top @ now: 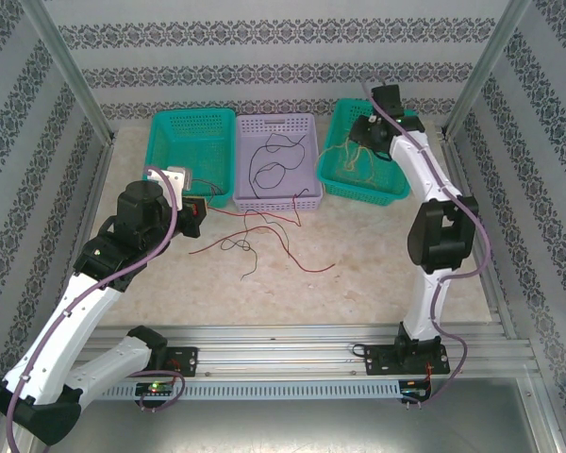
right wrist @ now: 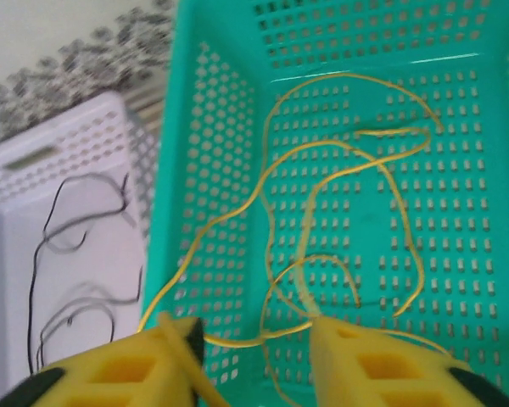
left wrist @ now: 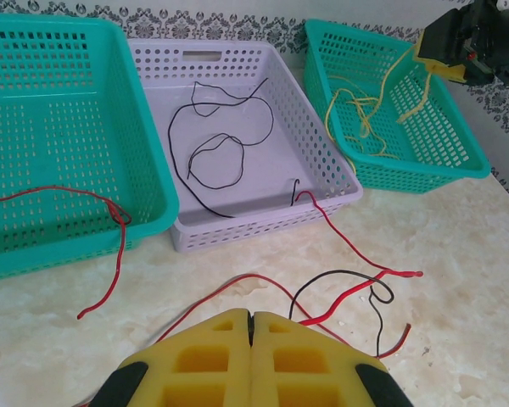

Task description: Untangle the cables

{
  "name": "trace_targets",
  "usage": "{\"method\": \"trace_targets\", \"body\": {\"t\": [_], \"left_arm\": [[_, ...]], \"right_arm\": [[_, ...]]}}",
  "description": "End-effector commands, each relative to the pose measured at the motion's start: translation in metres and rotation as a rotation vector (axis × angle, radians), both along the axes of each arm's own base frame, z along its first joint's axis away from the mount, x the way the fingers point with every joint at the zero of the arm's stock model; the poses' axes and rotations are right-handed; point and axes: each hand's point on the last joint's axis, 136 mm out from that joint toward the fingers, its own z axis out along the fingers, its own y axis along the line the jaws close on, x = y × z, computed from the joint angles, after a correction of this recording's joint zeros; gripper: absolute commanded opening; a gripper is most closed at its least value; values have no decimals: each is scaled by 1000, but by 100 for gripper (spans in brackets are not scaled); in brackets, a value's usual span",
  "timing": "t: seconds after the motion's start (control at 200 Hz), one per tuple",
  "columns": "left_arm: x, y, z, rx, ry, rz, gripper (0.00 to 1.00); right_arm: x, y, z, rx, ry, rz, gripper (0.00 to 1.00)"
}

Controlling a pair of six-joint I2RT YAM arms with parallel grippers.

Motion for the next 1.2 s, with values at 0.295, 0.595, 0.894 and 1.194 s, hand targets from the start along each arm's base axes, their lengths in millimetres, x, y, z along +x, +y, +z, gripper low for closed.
{"method": "trace_targets", "body": {"t": [0.295,0.595,0.894,1.194], "left_arm": [[5,-5,6,-35,-29,-19,0],[5,-5,6,-34,-30,-15,0],[8,-12,16,-101,-34,-22,0],[11,-17,24,-155,-23,-15,0]], "right_arm": [[-23,-10,26,-10,-88,-37,37],[-58,26,35,-12,-133,87,44],[-173,116,41,222,-279,417,51],[-284,177,25,246,-411,733,56]]}}
